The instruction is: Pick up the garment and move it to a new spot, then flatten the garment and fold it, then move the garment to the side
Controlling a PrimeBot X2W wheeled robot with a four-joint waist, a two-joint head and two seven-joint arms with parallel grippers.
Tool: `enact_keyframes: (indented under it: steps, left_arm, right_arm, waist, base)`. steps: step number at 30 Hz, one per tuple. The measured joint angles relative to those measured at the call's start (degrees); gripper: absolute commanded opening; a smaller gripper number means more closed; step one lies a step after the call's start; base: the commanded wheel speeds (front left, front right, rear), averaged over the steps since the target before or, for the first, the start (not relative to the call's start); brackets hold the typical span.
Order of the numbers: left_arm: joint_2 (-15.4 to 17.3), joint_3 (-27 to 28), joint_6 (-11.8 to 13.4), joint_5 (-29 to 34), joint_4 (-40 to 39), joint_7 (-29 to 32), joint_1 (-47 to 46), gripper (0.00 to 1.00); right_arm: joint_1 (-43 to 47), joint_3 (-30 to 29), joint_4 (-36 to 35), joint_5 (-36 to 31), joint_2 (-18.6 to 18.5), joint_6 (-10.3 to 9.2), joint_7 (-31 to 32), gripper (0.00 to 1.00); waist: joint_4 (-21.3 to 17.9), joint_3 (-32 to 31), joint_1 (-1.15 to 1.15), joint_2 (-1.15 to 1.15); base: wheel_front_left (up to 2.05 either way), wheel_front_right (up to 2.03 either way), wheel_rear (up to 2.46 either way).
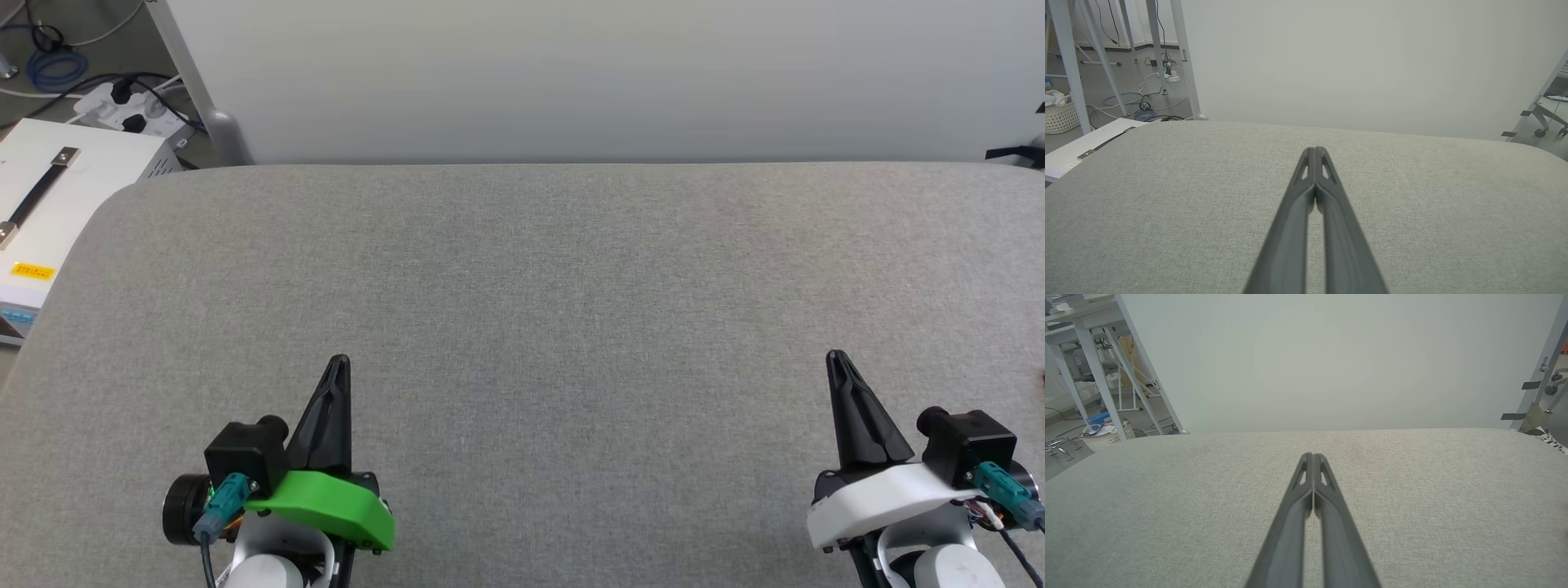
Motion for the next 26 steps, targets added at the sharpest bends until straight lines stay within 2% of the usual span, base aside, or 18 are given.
enact_keyframes:
  steps: [26]
  left_arm:
    - [0.0, 0.7, 1.7, 3.0, -1.7, 3.2, 0.1, 0.00]
  right_arm:
    - [0.0, -0.2, -1.1, -3.4, 0.2, 0.00, 3.1, 0.00]
  waist:
    - [-0.3, -0.8, 0.00, 0.00]
  base:
    - [0.00, 0.00, 0.00]
